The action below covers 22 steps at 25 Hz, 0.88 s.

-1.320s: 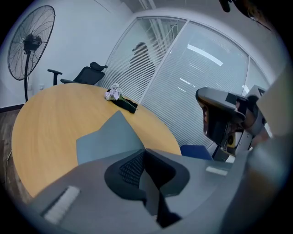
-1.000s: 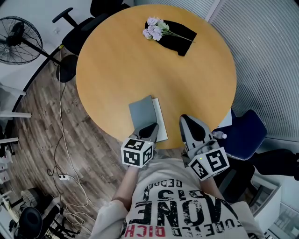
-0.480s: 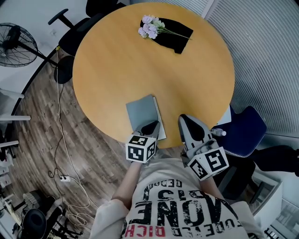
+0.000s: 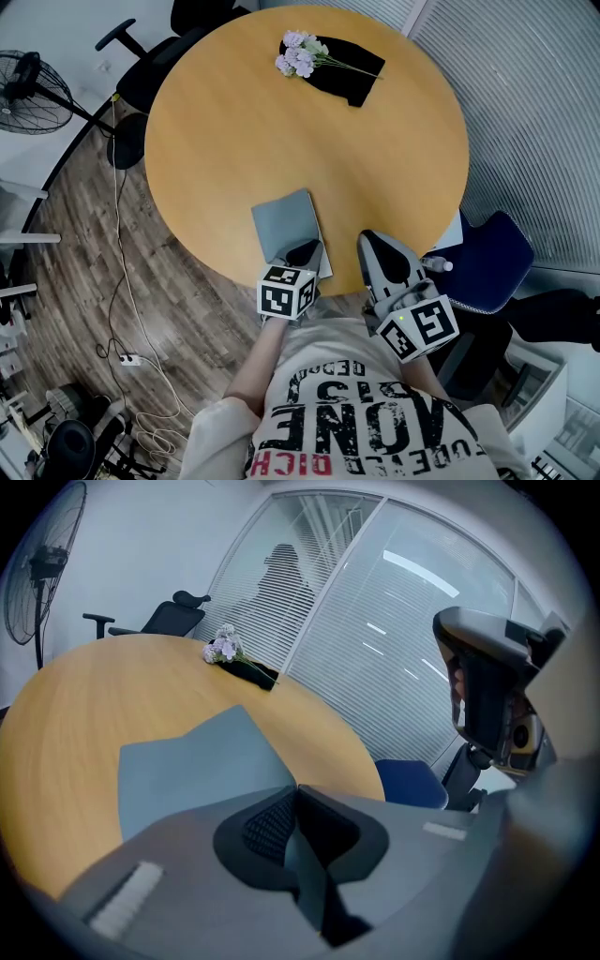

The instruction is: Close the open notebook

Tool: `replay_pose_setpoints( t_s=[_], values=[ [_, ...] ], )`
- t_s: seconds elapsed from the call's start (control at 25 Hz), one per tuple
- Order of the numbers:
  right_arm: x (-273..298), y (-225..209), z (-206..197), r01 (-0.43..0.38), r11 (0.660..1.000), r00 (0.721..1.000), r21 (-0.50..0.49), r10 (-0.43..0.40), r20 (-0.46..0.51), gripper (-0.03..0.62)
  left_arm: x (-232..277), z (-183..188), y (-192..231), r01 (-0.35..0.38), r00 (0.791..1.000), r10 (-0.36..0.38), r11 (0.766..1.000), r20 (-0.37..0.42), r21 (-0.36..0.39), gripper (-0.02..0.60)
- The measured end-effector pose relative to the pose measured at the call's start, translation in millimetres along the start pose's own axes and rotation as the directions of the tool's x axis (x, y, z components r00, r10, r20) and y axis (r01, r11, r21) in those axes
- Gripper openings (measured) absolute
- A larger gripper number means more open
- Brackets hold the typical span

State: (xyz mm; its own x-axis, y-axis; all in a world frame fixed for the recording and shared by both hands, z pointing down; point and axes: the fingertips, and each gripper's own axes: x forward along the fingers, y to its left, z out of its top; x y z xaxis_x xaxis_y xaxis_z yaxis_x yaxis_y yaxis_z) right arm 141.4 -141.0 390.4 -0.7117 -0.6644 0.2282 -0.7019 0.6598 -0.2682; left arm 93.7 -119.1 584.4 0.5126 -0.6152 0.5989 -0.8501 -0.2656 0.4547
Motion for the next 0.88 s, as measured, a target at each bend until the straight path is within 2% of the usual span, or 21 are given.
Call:
replay_pose_setpoints(
  t_s=[0.48, 0.88],
  values=[
    [-2.3, -0.8, -0.6, -0.003, 1.000, 1.000, 0.009, 0.003, -0.001, 0.012, 12.3, -4.7, 1.9, 0.001, 1.000, -0.001, 1.000, -0.011, -0.006, 0.026],
    [-5.4, -5.1, -2.1, 0.004, 1.000, 1.000, 0.020, -0.004, -0.002, 0.012, 24.6, -13.2, 4.5, -0.007, 0.998, 0.007, 1.000, -0.057, 0.001, 0.031]
  ],
)
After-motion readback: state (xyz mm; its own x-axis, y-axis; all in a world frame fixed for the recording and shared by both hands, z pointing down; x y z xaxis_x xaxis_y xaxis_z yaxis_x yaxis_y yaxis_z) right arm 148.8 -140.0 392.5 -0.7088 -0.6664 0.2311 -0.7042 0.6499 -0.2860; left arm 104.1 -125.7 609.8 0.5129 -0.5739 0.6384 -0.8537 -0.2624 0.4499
